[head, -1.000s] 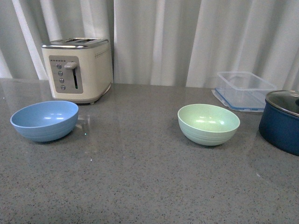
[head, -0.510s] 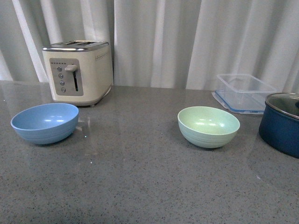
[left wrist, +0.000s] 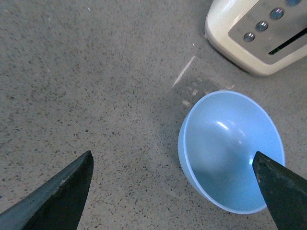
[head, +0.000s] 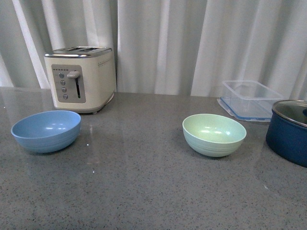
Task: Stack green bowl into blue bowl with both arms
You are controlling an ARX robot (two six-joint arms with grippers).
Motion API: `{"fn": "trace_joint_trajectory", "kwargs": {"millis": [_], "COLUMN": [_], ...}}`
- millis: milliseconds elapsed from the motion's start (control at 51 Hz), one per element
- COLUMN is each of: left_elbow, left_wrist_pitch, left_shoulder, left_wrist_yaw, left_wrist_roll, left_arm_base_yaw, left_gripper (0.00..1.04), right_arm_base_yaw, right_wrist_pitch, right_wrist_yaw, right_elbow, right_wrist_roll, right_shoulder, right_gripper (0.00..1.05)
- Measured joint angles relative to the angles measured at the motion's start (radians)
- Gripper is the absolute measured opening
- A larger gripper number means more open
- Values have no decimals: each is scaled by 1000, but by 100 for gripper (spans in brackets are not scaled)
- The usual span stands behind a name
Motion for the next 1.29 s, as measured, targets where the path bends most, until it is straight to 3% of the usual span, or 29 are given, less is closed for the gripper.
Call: {"fn": "trace_joint_trajectory", "kwargs": {"millis": [275,529,863,1020,1294], "left_elbow": [171,249,280,270,241], "left_wrist_pitch": [-71,-110,-127,-127,-127], "left_shoulder": [274,354,383,369,245], "left_wrist_yaw": [3,-18,-23,-8,17], "left_wrist_roll": [-29,-48,-55,-61,-98], "left_arm_base_yaw": [-47,-80,-97,-97,-168], "left_gripper": [98,98,27,6,4], "right_arm_base_yaw": [0,0,0,0,0], "right_wrist_pitch": [0,0,0,0,0], "right_wrist_yaw": [0,0,0,0,0], "right_elbow": [0,0,0,0,0], "right_wrist_roll": [0,0,0,0,0], "right_shoulder": [0,0,0,0,0], "right_gripper": [95,95,95,95,95]}}
